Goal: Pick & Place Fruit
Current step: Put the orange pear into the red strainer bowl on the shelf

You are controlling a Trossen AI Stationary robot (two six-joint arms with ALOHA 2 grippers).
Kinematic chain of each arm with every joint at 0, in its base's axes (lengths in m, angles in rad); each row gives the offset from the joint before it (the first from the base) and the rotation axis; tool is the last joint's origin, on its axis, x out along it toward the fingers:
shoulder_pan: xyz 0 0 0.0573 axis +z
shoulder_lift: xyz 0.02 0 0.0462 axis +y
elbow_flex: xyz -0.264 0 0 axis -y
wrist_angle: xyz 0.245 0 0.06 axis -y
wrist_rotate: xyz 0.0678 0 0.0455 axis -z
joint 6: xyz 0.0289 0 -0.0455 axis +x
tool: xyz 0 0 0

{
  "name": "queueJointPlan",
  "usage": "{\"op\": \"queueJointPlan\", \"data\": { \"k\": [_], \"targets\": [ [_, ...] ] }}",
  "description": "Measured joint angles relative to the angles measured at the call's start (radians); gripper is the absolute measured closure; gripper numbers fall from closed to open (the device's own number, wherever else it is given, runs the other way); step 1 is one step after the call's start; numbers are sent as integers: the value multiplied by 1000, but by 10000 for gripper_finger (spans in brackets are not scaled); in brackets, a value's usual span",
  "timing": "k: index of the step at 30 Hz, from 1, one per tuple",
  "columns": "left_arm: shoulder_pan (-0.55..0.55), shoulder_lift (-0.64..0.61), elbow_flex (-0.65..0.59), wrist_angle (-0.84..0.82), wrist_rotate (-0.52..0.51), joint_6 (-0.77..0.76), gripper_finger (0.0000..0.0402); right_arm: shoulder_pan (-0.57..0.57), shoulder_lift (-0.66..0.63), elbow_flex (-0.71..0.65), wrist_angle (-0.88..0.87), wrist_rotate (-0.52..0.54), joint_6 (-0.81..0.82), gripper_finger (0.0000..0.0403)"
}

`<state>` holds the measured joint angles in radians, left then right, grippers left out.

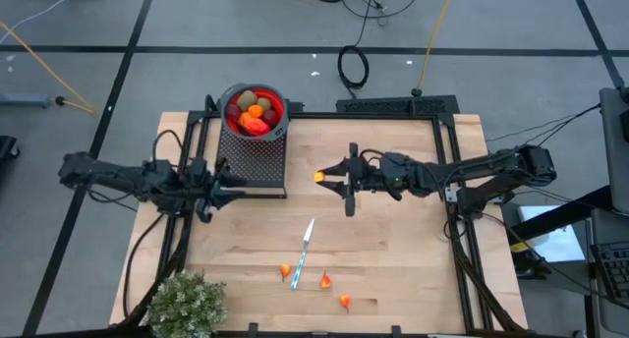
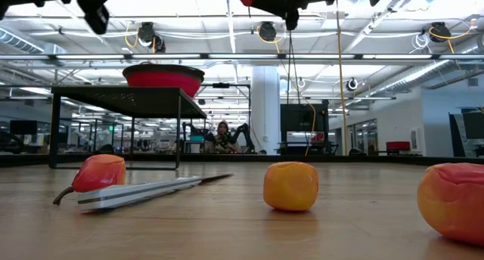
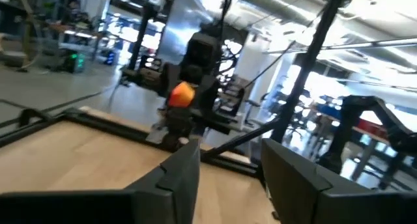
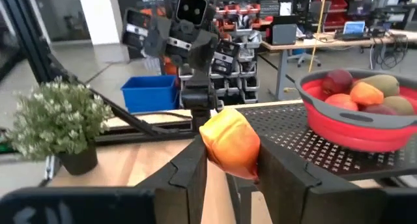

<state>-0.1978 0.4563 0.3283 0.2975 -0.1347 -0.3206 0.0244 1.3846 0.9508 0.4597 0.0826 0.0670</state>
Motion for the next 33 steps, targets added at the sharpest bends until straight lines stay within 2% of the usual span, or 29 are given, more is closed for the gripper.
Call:
{"op": "queueJointPlan", "data": {
  "k": [5,9,14,22,29,33],
  "targets": [
    [0,169,22,161,13,49,217,10,0,0,-37,-15,-20,289],
    [-1,299,81,239,14,138,215,11,0,0,-60,-116,37,289],
    [-10,457,215,228,13,289,215,8,0,0,-62,-248,156,289],
    [-40,683,470,55,14,476,215,-28,0,0,-61,-503,362,289],
    [-40,839,677,-168,12,528,215,-67,0,0,-62,-699,547,289],
    [-40,911,785,-275,12,533,215,-74,0,0,-62,-760,609,289]
  ]
}}
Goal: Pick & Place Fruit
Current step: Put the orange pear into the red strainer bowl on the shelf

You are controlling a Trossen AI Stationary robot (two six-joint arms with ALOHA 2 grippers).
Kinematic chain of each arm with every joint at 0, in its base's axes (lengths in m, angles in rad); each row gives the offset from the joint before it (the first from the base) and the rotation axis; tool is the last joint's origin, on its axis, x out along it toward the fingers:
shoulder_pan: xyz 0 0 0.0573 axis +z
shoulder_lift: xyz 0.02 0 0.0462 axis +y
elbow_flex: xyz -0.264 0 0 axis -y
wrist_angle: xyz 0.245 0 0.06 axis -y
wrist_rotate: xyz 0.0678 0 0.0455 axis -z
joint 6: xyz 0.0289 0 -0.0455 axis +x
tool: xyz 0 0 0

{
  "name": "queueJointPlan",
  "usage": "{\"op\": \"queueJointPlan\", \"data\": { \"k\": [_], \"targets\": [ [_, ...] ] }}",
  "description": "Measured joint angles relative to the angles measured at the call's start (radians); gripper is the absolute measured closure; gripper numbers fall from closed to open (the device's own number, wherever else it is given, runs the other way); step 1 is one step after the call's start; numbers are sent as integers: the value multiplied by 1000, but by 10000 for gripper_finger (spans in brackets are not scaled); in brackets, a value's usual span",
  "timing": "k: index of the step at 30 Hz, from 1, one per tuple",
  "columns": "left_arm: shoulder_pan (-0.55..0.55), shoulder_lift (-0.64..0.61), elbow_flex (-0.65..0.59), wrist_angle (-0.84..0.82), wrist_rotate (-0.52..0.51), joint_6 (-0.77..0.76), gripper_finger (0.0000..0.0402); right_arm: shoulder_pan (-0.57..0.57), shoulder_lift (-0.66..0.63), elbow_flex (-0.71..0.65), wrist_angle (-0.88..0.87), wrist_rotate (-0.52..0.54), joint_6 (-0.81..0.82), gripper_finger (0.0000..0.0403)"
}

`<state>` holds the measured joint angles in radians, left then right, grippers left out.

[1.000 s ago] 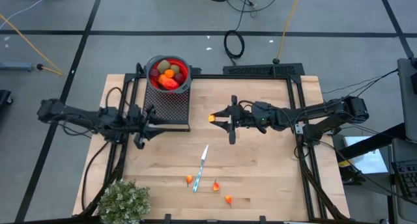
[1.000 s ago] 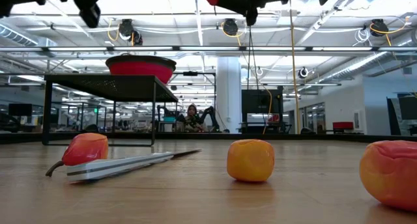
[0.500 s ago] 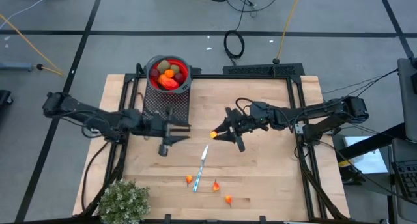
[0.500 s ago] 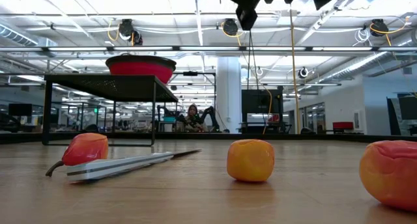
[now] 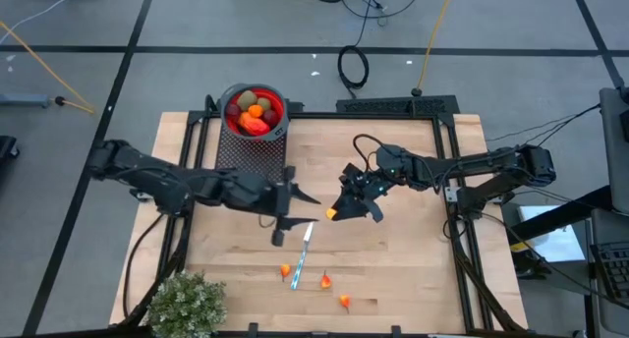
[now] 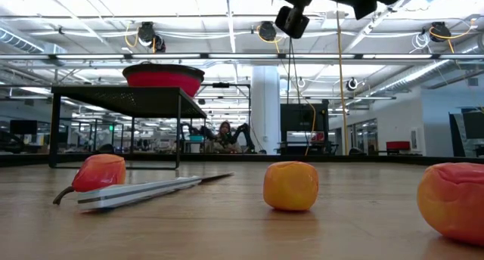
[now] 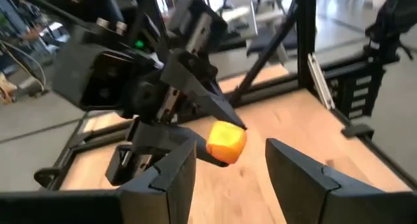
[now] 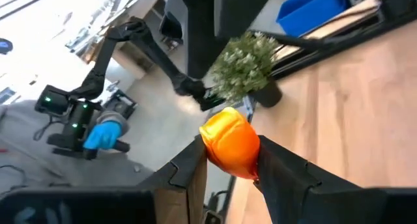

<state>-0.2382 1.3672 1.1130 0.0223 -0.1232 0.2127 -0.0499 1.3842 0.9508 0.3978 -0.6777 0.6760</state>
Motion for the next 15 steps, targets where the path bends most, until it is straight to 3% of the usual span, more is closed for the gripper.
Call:
{"op": "queueJointPlan", "data": {
  "k": [15],
  "targets": [
    [0,244,304,-280,4,-13,215,-1,0,0,-138,-36,16,289]
  ]
}}
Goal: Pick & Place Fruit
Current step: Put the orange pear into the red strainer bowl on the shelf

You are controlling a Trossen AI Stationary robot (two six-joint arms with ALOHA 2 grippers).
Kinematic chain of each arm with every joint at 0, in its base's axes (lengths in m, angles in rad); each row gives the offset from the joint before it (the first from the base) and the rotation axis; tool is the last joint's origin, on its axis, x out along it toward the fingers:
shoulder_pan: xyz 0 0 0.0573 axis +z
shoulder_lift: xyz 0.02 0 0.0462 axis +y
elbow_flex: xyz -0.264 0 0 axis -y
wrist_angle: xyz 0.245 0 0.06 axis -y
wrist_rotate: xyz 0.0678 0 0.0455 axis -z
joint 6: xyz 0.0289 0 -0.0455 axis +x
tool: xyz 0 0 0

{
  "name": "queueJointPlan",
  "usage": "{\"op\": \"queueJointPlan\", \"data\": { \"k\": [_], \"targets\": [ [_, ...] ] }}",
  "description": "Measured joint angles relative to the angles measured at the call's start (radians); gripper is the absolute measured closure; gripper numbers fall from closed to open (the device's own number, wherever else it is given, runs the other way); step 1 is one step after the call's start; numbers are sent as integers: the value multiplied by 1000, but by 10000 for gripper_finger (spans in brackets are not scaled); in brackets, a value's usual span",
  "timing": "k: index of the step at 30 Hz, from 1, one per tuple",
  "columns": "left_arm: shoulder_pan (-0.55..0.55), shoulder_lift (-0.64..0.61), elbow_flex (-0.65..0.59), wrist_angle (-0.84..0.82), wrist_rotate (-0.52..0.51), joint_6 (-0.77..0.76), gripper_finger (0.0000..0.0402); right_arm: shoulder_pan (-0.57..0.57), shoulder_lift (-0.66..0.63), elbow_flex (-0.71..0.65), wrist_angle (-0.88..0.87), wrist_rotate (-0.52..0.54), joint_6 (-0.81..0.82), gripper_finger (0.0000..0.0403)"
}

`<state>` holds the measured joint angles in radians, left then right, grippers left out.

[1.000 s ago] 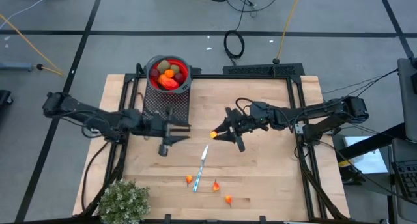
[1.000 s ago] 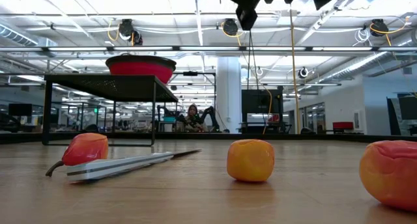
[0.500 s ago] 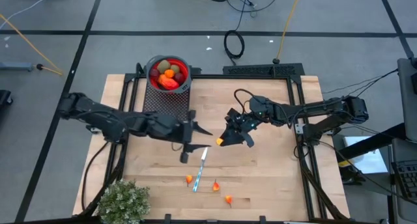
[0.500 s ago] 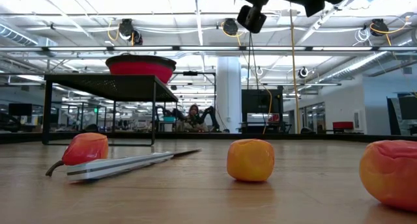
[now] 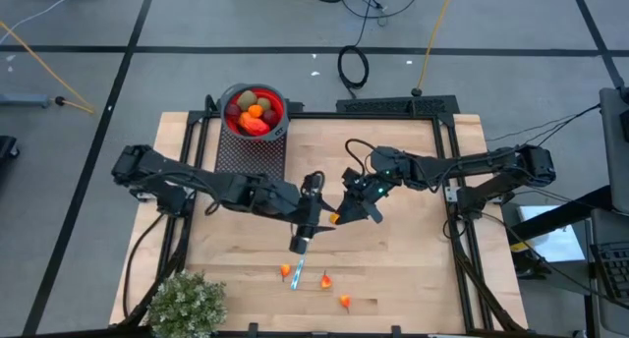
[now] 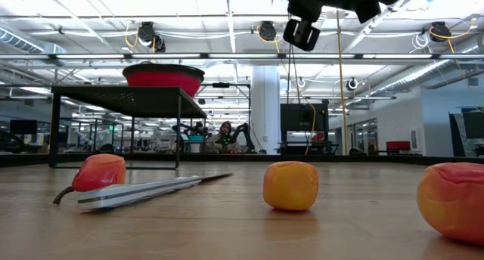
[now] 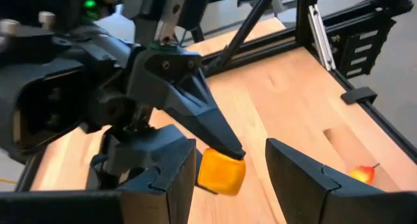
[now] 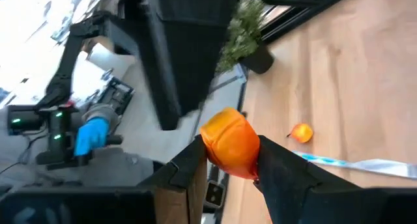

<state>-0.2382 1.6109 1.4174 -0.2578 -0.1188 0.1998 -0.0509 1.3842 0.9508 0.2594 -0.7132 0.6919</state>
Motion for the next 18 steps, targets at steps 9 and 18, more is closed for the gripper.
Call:
{"op": "queueJointPlan", "data": {
  "k": [9,18],
  "targets": [
    [-3,47,42,-30,15,-19,215,0,0,0,-10,-27,3,289],
    [4,60,42,-43,18,-18,215,0,0,0,-3,-50,12,289]
  ]
}}
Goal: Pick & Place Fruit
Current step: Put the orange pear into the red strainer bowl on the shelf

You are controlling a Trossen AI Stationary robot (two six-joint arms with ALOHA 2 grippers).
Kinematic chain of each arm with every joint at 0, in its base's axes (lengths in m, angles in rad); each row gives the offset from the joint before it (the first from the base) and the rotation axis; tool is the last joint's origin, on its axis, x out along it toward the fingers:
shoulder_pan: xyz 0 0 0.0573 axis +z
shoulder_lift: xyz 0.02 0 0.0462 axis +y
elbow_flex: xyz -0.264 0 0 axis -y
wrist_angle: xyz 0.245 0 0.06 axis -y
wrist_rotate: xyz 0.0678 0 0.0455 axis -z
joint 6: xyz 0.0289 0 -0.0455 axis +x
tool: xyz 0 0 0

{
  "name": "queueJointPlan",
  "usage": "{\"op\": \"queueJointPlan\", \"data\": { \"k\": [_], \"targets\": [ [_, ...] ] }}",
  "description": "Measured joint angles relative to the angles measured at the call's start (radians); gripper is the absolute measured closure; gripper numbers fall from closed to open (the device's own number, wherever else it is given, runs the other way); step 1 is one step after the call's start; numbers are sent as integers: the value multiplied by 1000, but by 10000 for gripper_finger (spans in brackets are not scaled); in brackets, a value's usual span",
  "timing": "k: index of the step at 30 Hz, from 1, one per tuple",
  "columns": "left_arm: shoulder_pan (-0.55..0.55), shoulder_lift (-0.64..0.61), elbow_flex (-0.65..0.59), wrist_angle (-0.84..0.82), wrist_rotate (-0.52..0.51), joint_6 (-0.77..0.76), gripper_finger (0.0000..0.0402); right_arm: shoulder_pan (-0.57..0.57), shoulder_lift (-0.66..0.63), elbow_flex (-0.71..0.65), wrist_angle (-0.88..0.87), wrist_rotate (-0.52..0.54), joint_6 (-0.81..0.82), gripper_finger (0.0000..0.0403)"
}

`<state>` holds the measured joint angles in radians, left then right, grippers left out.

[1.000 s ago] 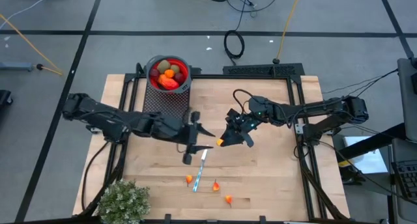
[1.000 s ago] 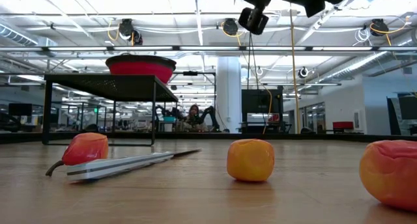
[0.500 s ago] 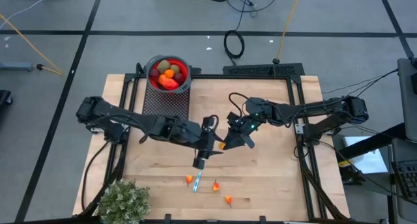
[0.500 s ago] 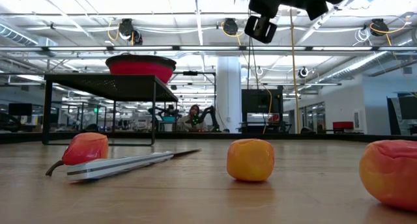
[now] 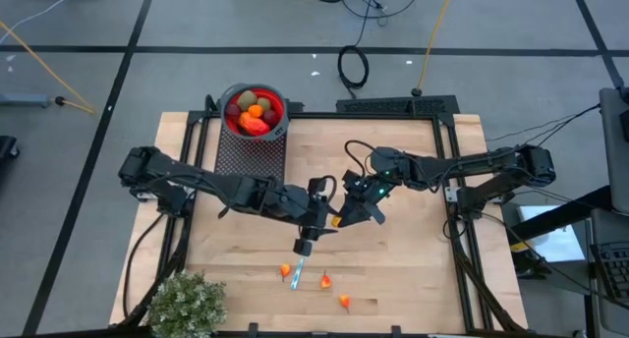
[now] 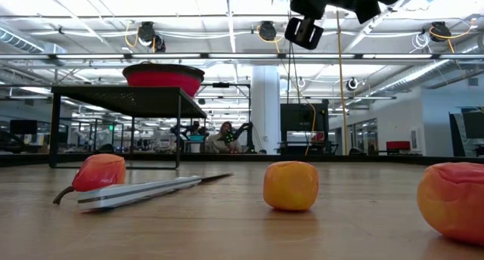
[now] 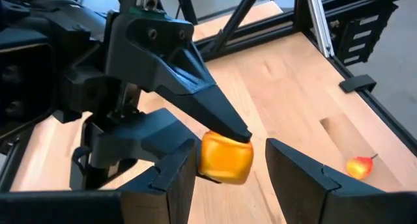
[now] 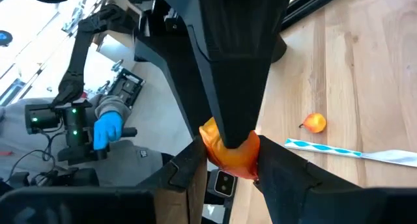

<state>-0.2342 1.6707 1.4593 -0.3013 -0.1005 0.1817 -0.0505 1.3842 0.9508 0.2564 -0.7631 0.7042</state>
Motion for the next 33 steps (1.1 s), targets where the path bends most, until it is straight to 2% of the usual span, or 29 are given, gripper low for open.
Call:
{"op": "queueJointPlan", "data": {
  "k": [18,21,28,33],
  "targets": [
    [23,21,-1,14,32,26,217,0,0,0,7,28,18,289],
    [23,21,-1,14,32,30,235,0,0,0,7,29,17,289],
    [26,21,-1,13,46,47,311,0,0,0,3,29,19,289],
    [26,21,-1,13,48,53,326,0,0,0,1,28,17,289]
  ]
}}
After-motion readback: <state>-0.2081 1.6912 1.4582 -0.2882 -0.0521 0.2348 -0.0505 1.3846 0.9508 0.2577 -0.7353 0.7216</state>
